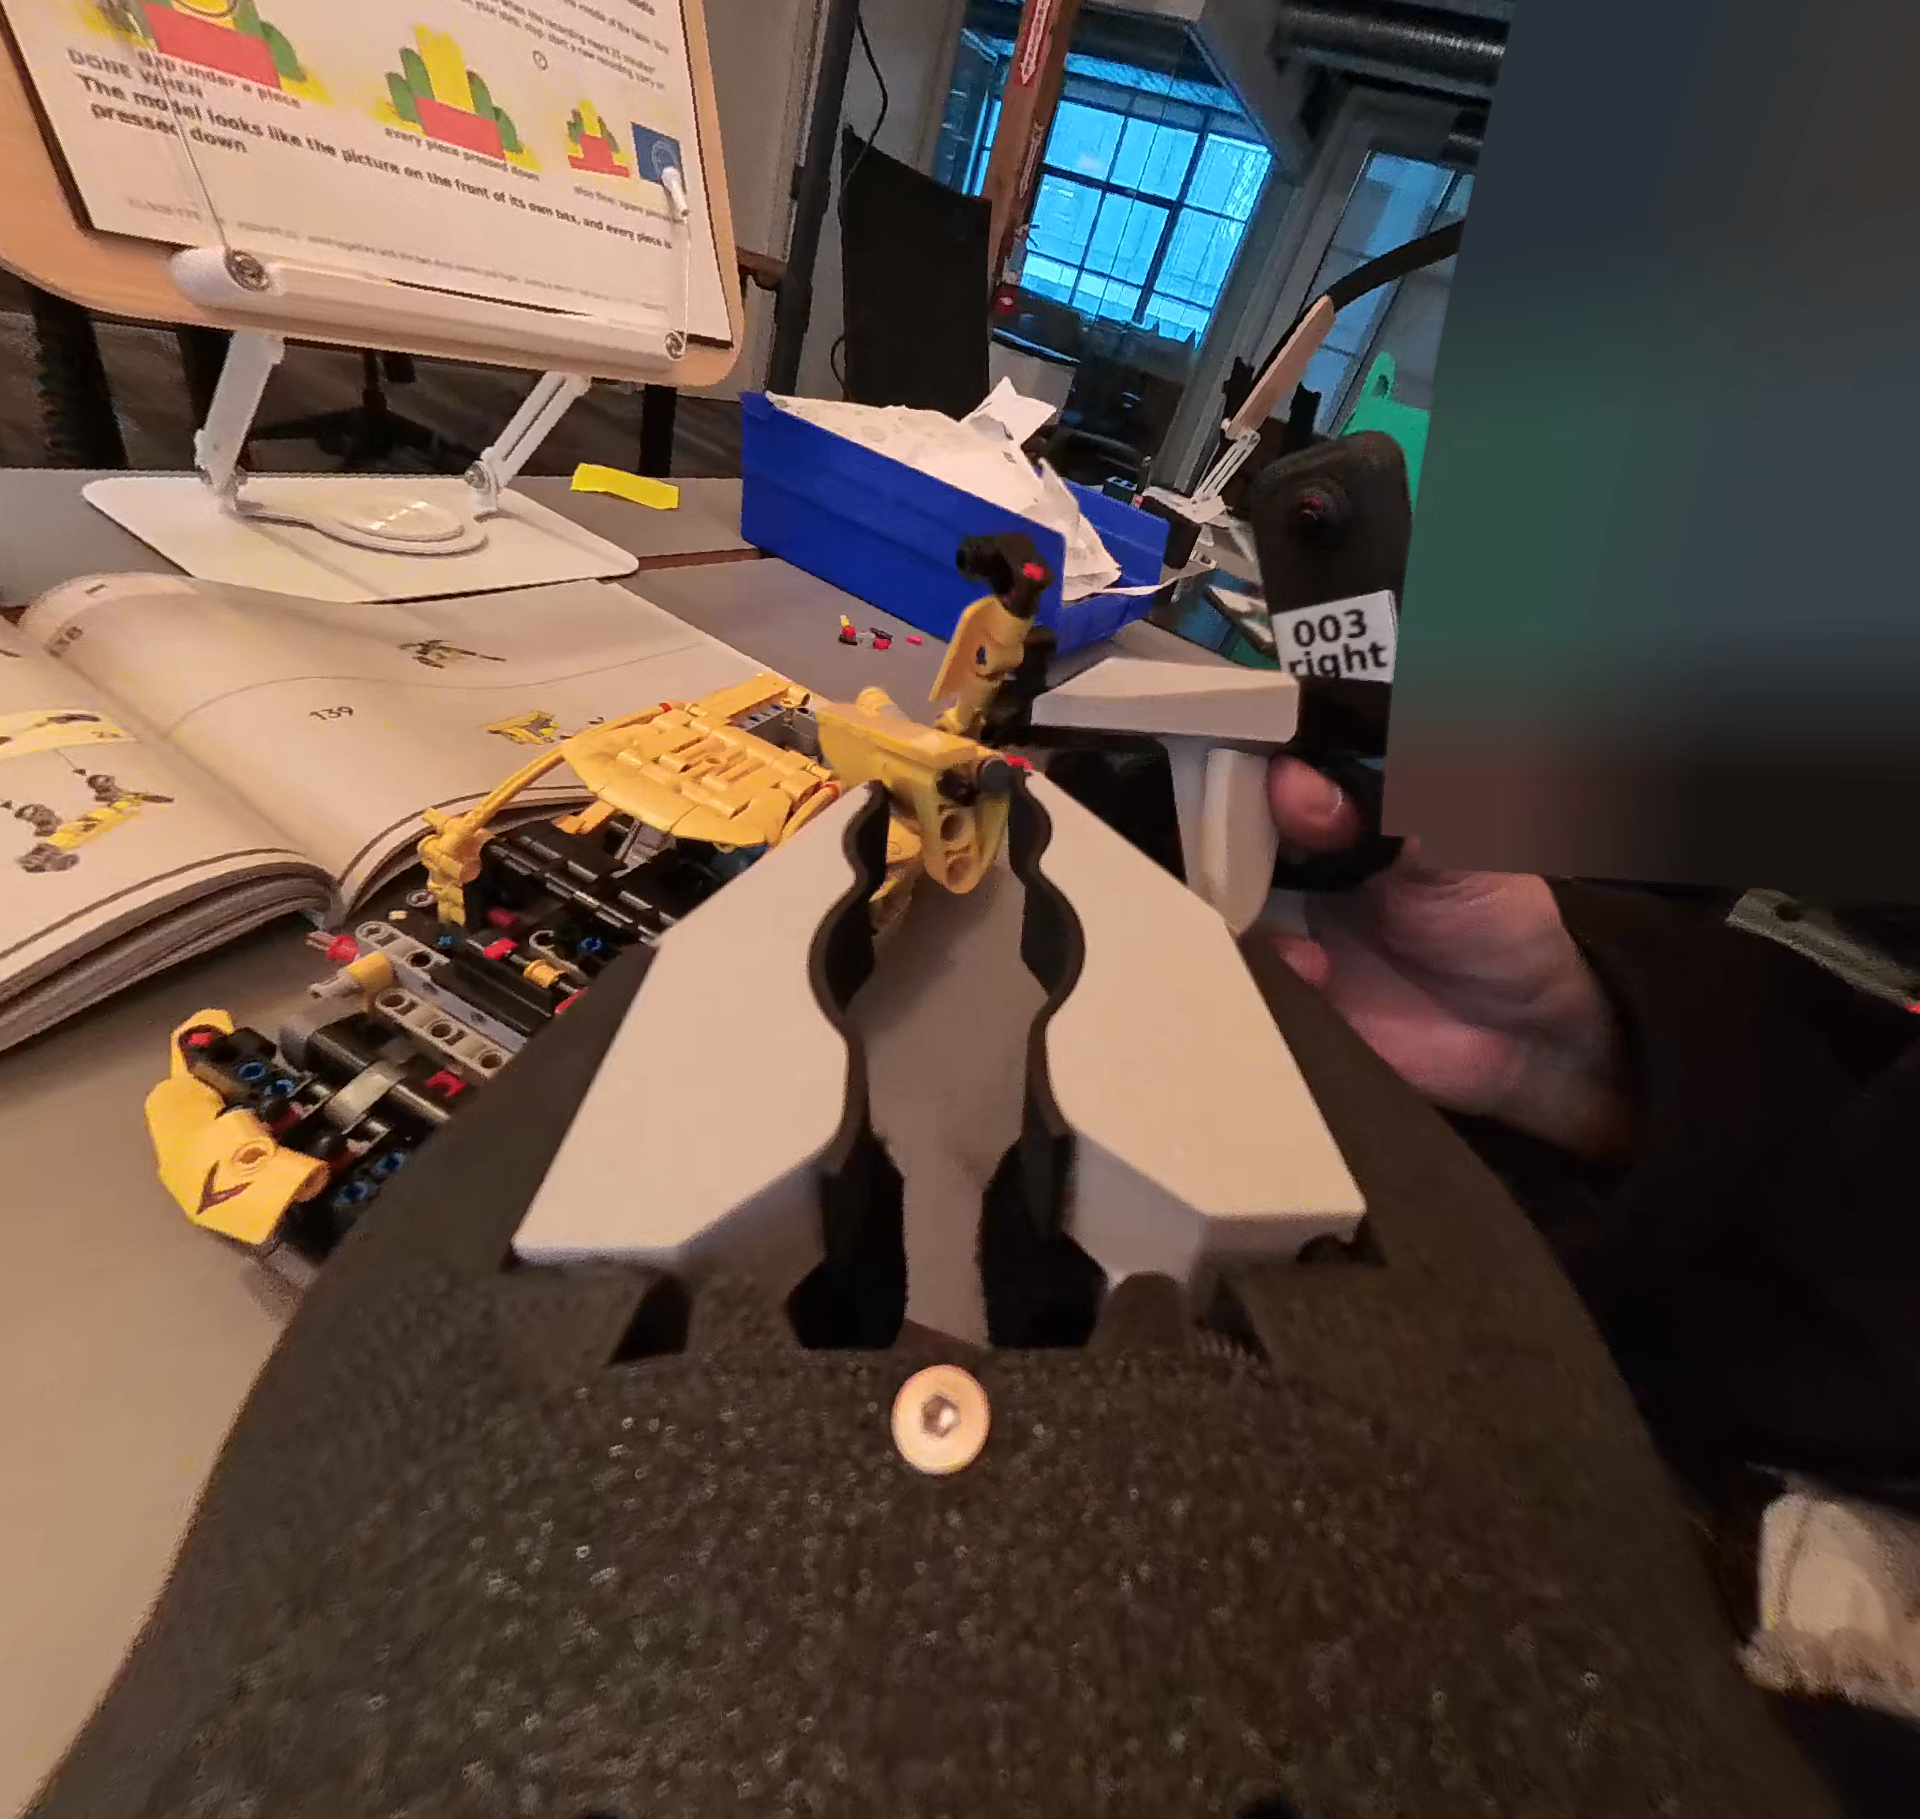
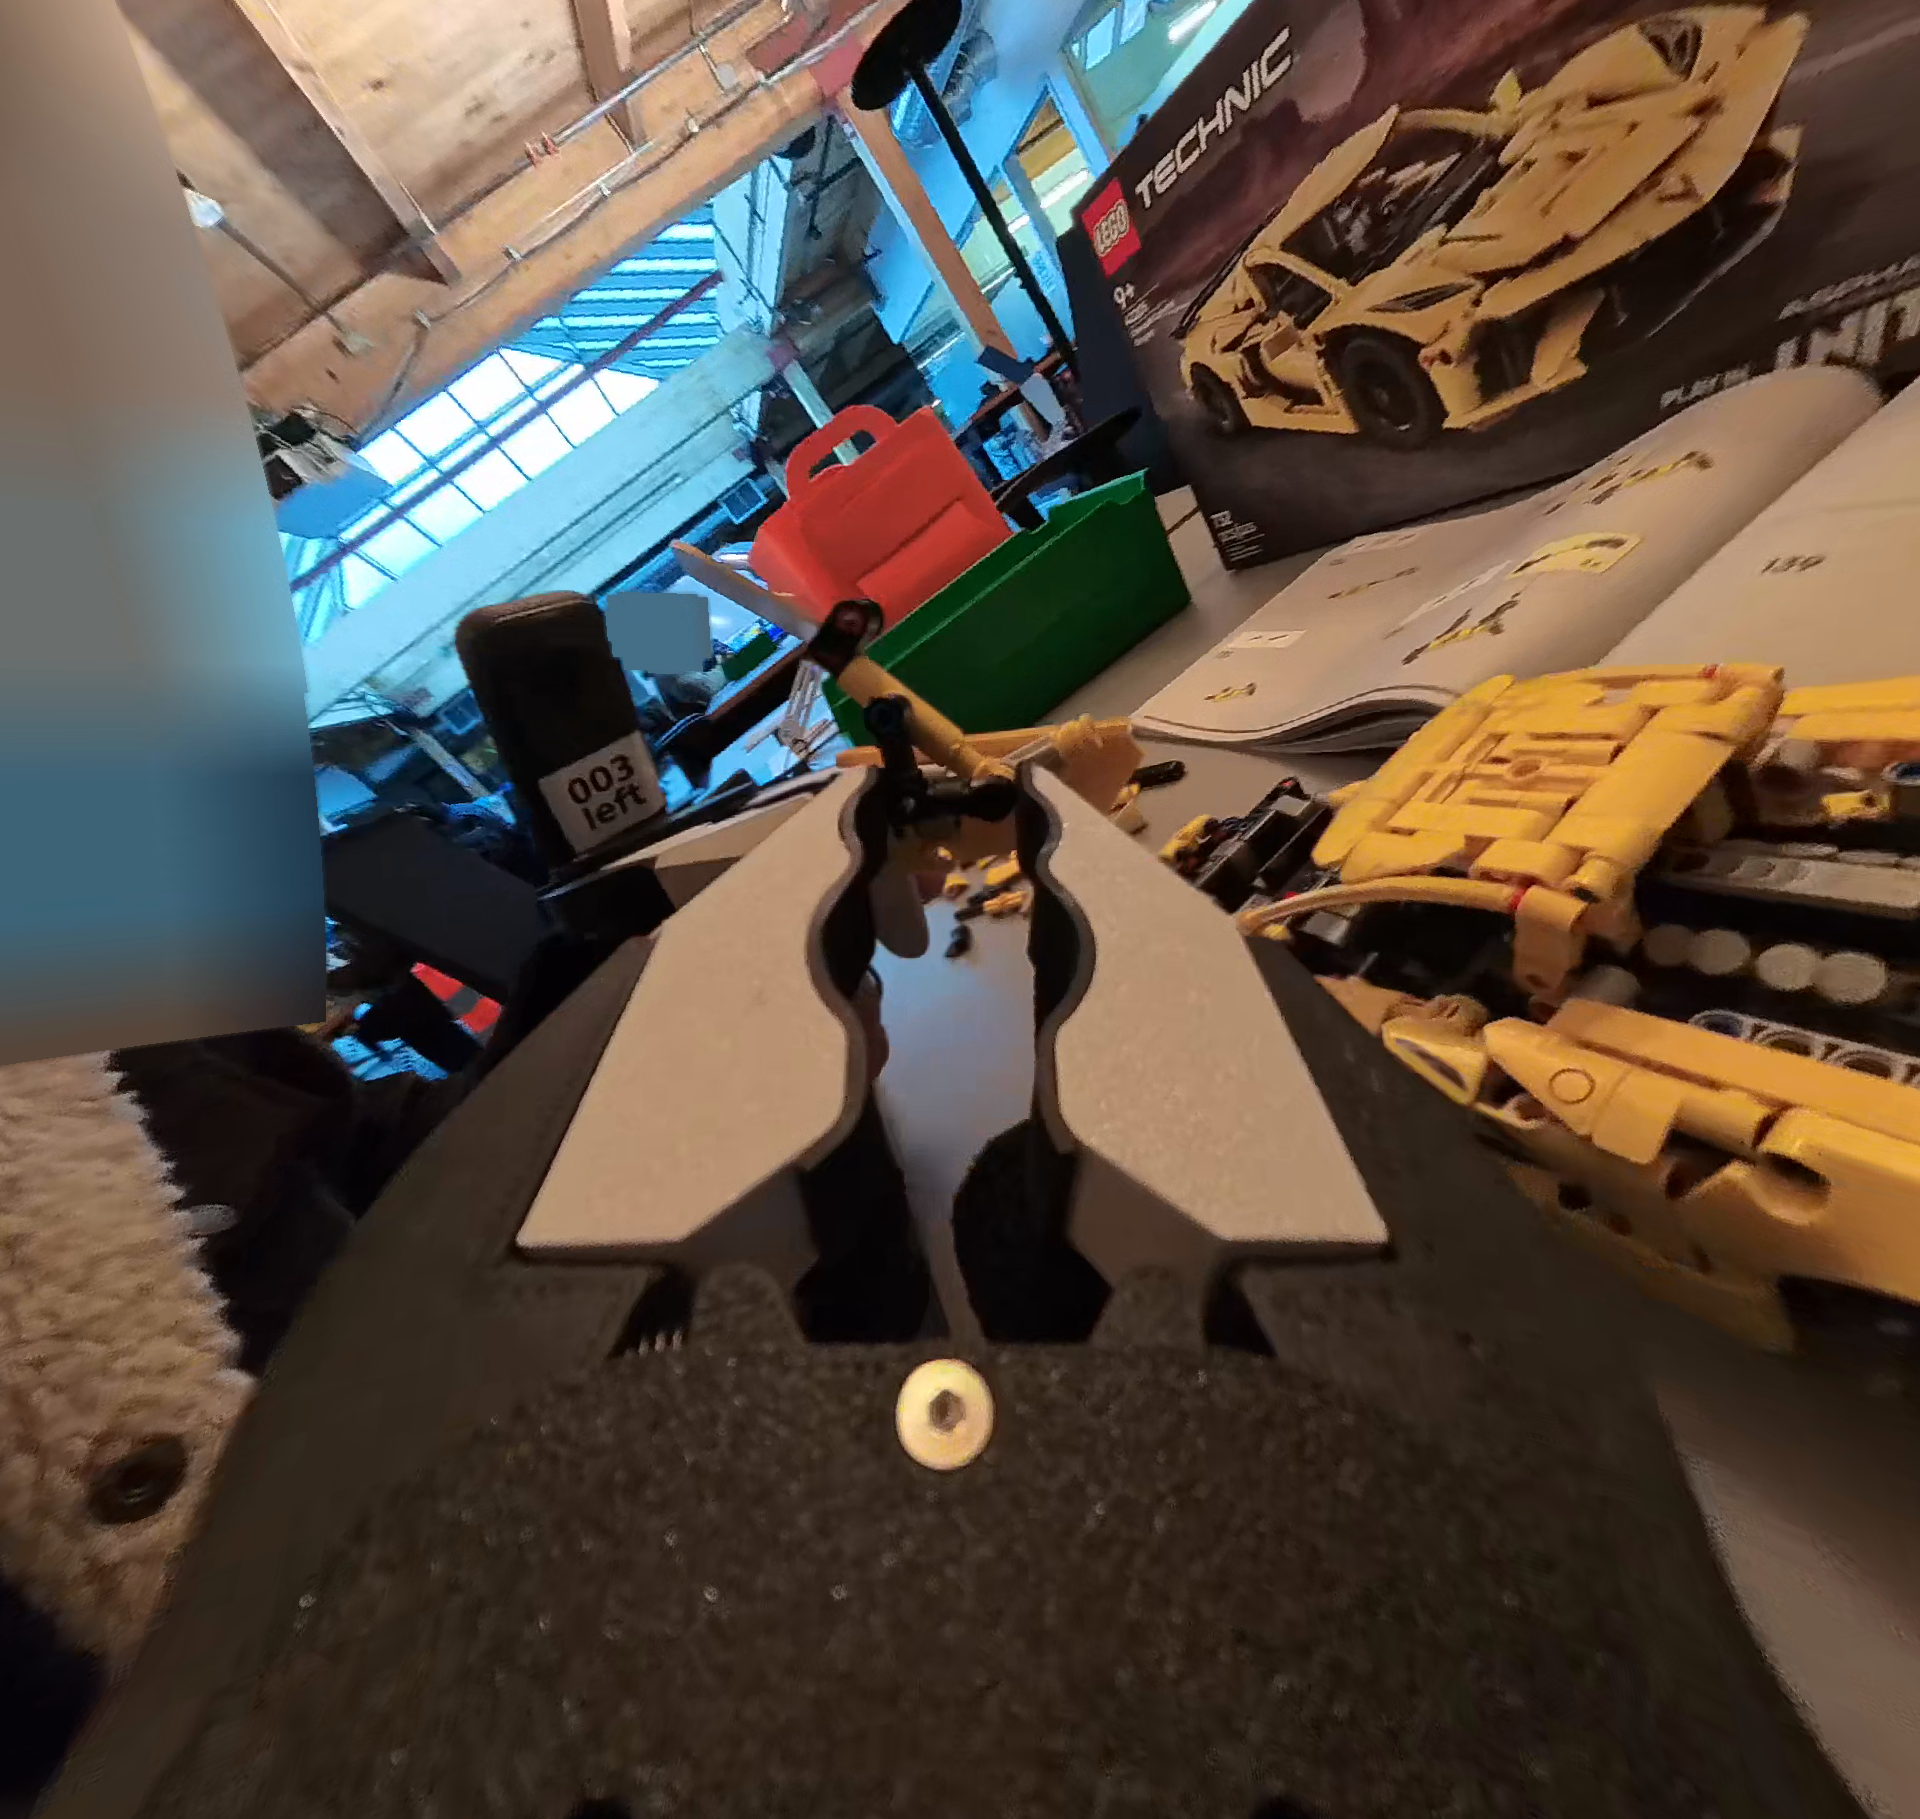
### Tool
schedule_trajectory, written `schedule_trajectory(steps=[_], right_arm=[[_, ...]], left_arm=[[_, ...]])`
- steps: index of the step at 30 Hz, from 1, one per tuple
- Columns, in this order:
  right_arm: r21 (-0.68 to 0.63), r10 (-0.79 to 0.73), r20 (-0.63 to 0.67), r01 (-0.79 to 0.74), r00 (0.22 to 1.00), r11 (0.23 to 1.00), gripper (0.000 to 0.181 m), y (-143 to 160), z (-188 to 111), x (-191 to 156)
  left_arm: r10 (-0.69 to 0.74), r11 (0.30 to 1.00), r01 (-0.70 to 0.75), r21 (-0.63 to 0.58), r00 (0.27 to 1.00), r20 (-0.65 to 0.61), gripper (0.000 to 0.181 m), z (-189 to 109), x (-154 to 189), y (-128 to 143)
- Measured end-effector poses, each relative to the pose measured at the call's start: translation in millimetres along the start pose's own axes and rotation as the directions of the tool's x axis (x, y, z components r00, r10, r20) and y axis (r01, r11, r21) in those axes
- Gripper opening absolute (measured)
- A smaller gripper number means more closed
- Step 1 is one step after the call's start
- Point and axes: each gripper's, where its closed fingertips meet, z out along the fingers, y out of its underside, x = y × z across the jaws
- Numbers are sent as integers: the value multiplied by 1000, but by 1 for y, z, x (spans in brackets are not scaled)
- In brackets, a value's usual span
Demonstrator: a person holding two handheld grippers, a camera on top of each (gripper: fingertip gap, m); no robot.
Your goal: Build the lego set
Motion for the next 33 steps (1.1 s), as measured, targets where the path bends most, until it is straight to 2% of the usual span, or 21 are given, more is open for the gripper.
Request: schedule_trajectory(steps=[2,5,10,13,15,17,20,22,24,26,29,33], right_arm=[[-19,-29,3,29,1000,999,23,1,-1,-1],[-92,-216,-21,213,976,973,23,4,-3,-4],[-246,-528,-18,508,849,825,23,12,-8,-5],[-319,-631,5,600,775,734,23,19,-10,-4],[-329,-641,10,608,768,723,23,20,-11,-3],[-271,-567,6,547,824,792,23,14,-11,-7],[-162,-298,33,299,954,940,23,5,-11,-10],[-127,-126,75,135,989,983,23,1,-13,-10],[-131,-2,114,17,993,991,23,2,-15,-9],[-144,76,149,-55,986,988,23,5,-15,-11],[-200,184,212,-142,960,969,23,14,-13,-20],[-223,258,249,-204,934,953,23,17,-13,-24]], left_arm=[[-8,1000,8,-15,1000,-17,22,-1,1,2],[-85,996,81,-49,992,-89,20,-3,4,6],[-168,982,149,-119,971,-169,18,-4,10,15],[-131,982,104,-156,976,-173,18,-5,11,20],[-99,983,70,-167,980,-170,18,-5,11,22],[-67,989,43,-142,983,-169,19,-4,13,18],[30,995,-47,-86,983,-183,22,-6,20,9],[109,988,-127,-85,974,-197,41,-7,25,10],[178,971,-206,-122,963,-203,53,-9,25,17],[274,947,-300,-116,941,-200,53,-11,25,19],[476,862,-494,-114,866,-152,53,-14,21,21],[645,723,-666,-185,746,-165,53,-17,14,40]])
